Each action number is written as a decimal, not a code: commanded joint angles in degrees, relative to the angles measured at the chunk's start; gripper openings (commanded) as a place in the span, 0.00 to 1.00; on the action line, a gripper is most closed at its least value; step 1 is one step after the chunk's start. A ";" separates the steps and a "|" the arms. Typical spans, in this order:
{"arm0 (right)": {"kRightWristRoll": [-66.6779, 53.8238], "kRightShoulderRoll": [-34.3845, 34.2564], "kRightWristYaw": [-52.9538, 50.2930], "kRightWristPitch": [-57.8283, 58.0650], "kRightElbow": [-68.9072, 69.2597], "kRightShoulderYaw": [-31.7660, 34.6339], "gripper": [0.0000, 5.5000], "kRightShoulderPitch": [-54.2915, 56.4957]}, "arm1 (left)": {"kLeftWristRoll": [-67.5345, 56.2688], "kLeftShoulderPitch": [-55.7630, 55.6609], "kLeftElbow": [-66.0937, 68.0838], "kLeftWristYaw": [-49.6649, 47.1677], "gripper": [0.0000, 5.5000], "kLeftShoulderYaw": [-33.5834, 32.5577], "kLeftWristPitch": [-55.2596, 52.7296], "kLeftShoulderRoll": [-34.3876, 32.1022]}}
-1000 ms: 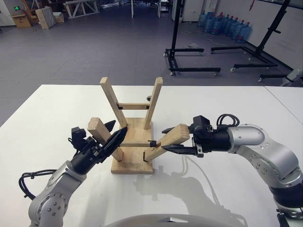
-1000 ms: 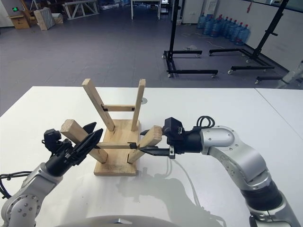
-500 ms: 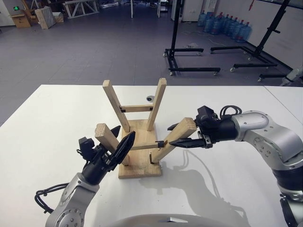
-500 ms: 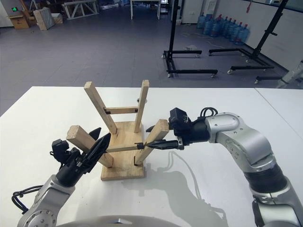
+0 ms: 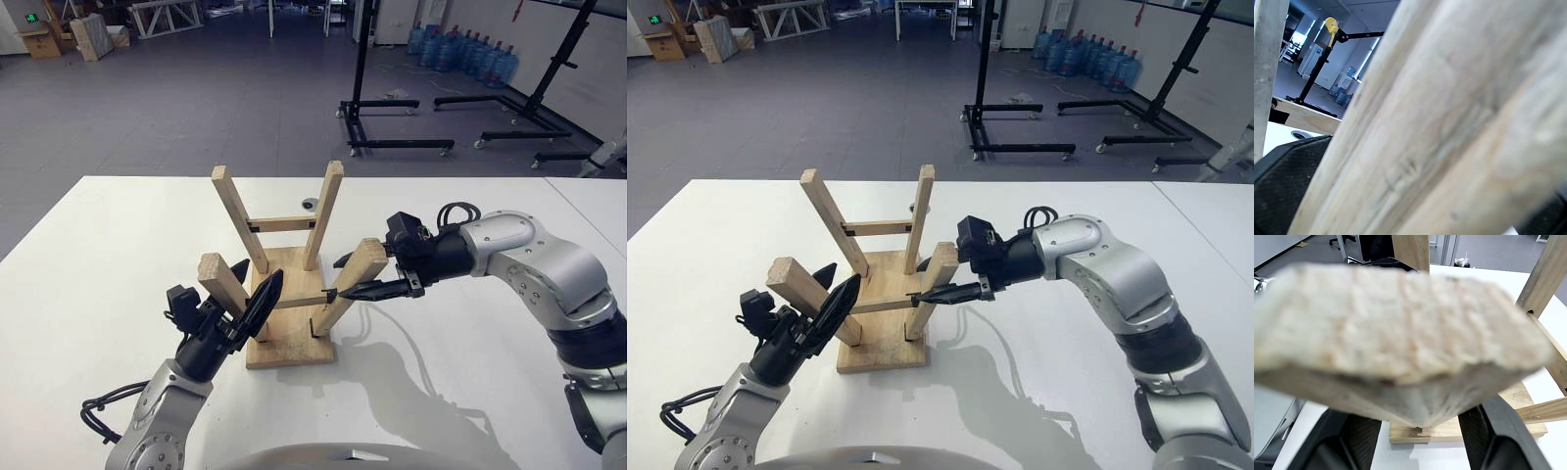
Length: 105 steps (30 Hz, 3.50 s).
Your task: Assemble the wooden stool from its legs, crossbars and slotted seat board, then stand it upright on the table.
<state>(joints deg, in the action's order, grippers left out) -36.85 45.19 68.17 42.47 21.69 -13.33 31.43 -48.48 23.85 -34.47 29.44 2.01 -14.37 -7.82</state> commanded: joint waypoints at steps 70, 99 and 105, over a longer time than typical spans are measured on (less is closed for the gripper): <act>-18.87 -15.08 -17.96 -9.69 -1.58 27.55 0.50 -7.11 | -2.77 -23.54 17.38 13.03 0.98 -3.41 -8.98 -8.90; -27.77 -19.57 -27.77 -12.44 1.60 26.81 0.50 -3.15 | -1.69 -22.61 16.50 14.29 0.98 -7.71 -8.90 -9.16; -27.53 -19.63 -29.13 -12.52 2.42 27.39 0.50 -5.55 | -16.91 -31.57 4.66 8.26 0.98 -17.89 -10.52 -12.56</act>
<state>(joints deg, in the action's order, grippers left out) -64.24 25.65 39.57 29.61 23.22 13.98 26.63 -60.11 -2.91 -26.04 40.34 -13.02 -24.11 -18.56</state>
